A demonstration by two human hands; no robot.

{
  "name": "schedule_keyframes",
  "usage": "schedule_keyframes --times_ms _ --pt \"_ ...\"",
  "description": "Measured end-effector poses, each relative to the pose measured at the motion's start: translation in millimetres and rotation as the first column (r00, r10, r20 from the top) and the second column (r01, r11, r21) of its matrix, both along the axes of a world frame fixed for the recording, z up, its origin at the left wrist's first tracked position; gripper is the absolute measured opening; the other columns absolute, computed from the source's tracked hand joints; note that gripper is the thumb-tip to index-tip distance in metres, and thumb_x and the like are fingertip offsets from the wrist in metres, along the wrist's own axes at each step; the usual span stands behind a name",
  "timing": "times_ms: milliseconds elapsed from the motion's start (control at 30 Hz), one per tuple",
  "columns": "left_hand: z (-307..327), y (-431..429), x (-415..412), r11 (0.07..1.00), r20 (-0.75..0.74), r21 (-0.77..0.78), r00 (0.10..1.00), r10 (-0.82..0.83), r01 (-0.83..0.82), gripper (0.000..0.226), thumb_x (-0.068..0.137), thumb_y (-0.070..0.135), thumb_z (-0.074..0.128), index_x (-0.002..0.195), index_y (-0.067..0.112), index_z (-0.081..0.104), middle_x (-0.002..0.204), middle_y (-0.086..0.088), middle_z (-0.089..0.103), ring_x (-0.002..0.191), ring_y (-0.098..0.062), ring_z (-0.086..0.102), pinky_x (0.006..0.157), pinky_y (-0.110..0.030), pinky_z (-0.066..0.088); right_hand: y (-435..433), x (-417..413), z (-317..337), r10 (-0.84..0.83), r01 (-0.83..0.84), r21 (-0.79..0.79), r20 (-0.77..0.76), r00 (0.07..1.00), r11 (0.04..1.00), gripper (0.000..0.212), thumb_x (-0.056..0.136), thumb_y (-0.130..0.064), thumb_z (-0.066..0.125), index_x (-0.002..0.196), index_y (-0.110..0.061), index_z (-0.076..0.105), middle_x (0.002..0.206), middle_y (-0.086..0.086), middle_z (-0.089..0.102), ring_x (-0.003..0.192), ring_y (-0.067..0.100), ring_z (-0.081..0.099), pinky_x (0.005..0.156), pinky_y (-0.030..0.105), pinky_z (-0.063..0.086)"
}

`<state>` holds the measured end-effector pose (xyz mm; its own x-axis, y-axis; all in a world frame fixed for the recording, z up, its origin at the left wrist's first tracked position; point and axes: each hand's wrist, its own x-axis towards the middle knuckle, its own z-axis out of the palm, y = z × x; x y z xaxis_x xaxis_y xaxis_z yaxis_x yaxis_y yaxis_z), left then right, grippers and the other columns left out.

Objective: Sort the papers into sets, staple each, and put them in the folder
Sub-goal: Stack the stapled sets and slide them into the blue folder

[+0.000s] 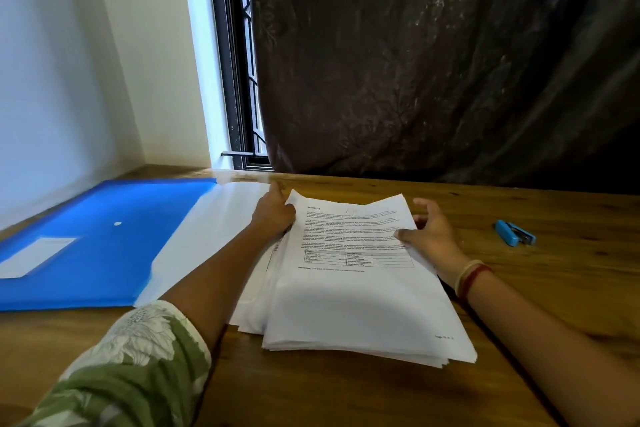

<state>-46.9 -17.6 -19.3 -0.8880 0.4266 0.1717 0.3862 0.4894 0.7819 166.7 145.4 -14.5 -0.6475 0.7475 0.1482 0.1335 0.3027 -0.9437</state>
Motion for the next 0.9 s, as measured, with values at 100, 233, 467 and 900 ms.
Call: schedule_keyframes --times_ms 100,233,467,900 --pt "5 0 5 0.991 0.012 0.132 0.999 -0.034 0.032 0.053 0.097 0.028 0.053 0.144 0.022 0.029 0.139 -0.004 0.051 0.119 -0.029 0.056 0.095 -0.044 0.051 4 -2 -1 -0.042 0.042 0.004 -0.042 0.998 0.999 0.071 0.081 0.011 0.067 0.140 -0.015 0.039 0.108 0.002 0.049 0.106 0.024 0.054 0.065 0.021 0.044" --pt "12 7 10 0.968 0.099 0.247 0.993 -0.067 0.041 0.045 0.097 0.021 0.054 0.137 0.022 0.035 0.122 0.003 0.055 0.101 -0.018 0.060 0.089 -0.038 0.053 13 -3 1 -0.081 0.073 -0.080 -0.097 0.992 0.994 0.066 0.082 0.015 0.062 0.137 -0.018 0.044 0.116 0.004 0.048 0.102 0.018 0.049 0.061 0.018 0.041" --pt "6 18 13 0.956 0.275 0.267 0.942 -0.193 0.118 0.045 0.093 0.025 0.060 0.133 0.022 0.038 0.121 0.004 0.056 0.094 -0.016 0.062 0.075 -0.031 0.056 41 11 7 -0.139 0.122 -0.177 -0.086 0.987 0.977 0.051 0.079 0.015 0.066 0.123 -0.008 0.058 0.129 0.011 0.057 0.118 0.027 0.054 0.097 0.038 0.048" --pt "-6 30 20 0.937 0.122 0.337 0.983 -0.138 0.090 0.031 0.097 0.039 0.049 0.120 0.020 0.058 0.120 0.002 0.063 0.091 -0.014 0.064 0.069 -0.019 0.047 67 22 8 0.068 -0.154 -0.382 -0.228 0.971 0.911 0.038 0.090 0.009 0.053 0.121 -0.012 0.060 0.104 0.005 0.072 0.083 0.020 0.072 0.058 0.030 0.057"
